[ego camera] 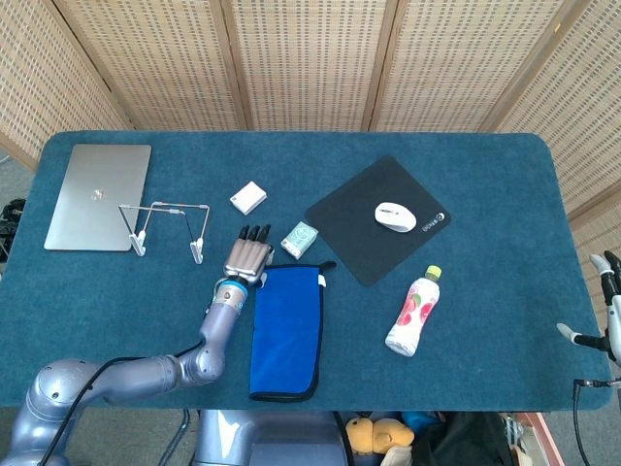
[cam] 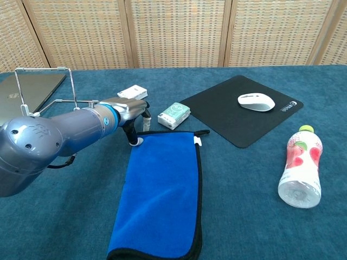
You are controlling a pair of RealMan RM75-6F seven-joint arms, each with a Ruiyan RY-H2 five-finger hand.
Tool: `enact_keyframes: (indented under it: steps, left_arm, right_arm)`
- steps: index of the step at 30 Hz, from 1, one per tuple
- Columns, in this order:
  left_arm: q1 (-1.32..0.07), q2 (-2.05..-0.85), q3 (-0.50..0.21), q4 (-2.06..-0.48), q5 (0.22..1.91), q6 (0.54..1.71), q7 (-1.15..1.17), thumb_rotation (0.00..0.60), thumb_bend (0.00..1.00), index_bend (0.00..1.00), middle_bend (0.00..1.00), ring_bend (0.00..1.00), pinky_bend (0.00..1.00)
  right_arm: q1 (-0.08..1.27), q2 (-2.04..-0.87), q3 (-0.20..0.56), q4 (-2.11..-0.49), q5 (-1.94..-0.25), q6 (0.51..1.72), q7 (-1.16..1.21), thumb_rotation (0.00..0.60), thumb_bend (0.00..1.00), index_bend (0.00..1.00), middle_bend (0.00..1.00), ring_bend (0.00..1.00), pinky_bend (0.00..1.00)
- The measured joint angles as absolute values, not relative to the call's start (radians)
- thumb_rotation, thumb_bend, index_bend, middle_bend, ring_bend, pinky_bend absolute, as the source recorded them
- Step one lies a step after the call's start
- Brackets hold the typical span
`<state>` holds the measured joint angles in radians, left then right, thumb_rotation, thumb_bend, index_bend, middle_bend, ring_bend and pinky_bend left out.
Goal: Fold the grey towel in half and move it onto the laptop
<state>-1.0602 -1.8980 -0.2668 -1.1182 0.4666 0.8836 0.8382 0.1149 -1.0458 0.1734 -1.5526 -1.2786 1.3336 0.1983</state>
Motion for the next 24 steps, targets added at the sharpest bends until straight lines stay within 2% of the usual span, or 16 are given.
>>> enact_keyframes:
  steps: [2, 9, 17, 24]
  left_arm:
    - [-1.062, -1.898, -0.265, -1.119, 0.458, 0.881, 0.842, 0.6, 0.33, 0.49, 0.0, 0.0, 0.0]
    - [-1.068, -1.893, -0.259, -1.139, 0.437, 0.883, 0.858, 0.6, 0.36, 0.67, 0.0, 0.0, 0.0]
    - [-1.071, -1.88, -0.254, -1.175, 0.428, 0.894, 0.865, 0.6, 0.41, 0.77, 0.0, 0.0, 0.0]
    - [-1.073, -1.869, -0.252, -1.204, 0.428, 0.914, 0.863, 0.6, 0.41, 0.81, 0.0, 0.0, 0.0]
  right_arm:
    - [0.115, -1.046, 0.174, -1.552, -1.278, 1.334, 0.2, 0.6, 0.0, 0.0, 0.0, 0.0, 0.0]
    - [0.114, -1.045, 0.174, -1.552, -1.279, 1.334, 0.2, 0.6, 0.0, 0.0, 0.0, 0.0, 0.0]
    - [0.113, -1.044, 0.174, -1.553, -1.279, 1.336, 0.204, 0.6, 0.0, 0.0, 0.0, 0.0, 0.0]
    - [0.111, -1.042, 0.174, -1.554, -1.281, 1.338, 0.209, 0.6, 0.0, 0.0, 0.0, 0.0, 0.0]
